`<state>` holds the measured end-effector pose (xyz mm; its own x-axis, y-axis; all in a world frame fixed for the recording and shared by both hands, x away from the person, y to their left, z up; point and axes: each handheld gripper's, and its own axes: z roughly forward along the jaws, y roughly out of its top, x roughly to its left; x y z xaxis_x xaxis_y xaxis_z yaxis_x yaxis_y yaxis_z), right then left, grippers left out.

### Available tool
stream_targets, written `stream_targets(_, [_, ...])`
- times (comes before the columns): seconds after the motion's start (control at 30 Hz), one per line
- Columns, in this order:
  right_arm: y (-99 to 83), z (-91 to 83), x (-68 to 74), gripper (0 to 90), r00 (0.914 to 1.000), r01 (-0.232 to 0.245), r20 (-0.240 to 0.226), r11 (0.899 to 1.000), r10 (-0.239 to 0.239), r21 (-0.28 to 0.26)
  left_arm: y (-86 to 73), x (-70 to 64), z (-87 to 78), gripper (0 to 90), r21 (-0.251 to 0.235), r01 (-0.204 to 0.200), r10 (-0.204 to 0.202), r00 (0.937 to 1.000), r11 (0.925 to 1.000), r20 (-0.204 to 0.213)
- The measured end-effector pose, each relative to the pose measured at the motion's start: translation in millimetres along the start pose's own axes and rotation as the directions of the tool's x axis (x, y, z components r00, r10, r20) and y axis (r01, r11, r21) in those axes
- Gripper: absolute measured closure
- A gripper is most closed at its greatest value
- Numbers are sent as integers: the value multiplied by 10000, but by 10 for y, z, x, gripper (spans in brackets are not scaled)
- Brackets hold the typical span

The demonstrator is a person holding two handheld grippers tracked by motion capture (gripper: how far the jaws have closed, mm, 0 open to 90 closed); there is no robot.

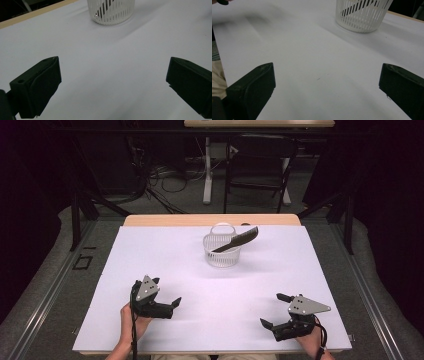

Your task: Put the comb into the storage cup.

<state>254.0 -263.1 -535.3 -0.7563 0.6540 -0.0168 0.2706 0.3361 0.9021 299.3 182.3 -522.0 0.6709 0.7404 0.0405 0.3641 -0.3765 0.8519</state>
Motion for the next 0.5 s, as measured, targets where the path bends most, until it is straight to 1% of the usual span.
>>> stream_targets(0.23, [2, -6, 4, 2, 10000, 7, 0, 10000, -7, 1, -72, -24, -52, 0, -60, 28, -28, 10000, 10000, -85])
stream_targets(0.3, [2, -7, 6, 2, 10000, 8, -10, 10000, -8, 4, -97, -36, -66, 0, 13, 5, -5, 10000, 10000, -99])
stream_targets(0.37, [1, -8, 9, 2, 10000, -9, -4, 10000, 9, -14, -123, -48, -80, 0, 8, 62, -62, 9999, 10000, -127])
stream_targets(0.5, [1, -10, 10, 2, 10000, -18, -3, 10000, 18, -23, -153, -49, -114, 0, 13, 42, -42, 9997, 10000, -226])
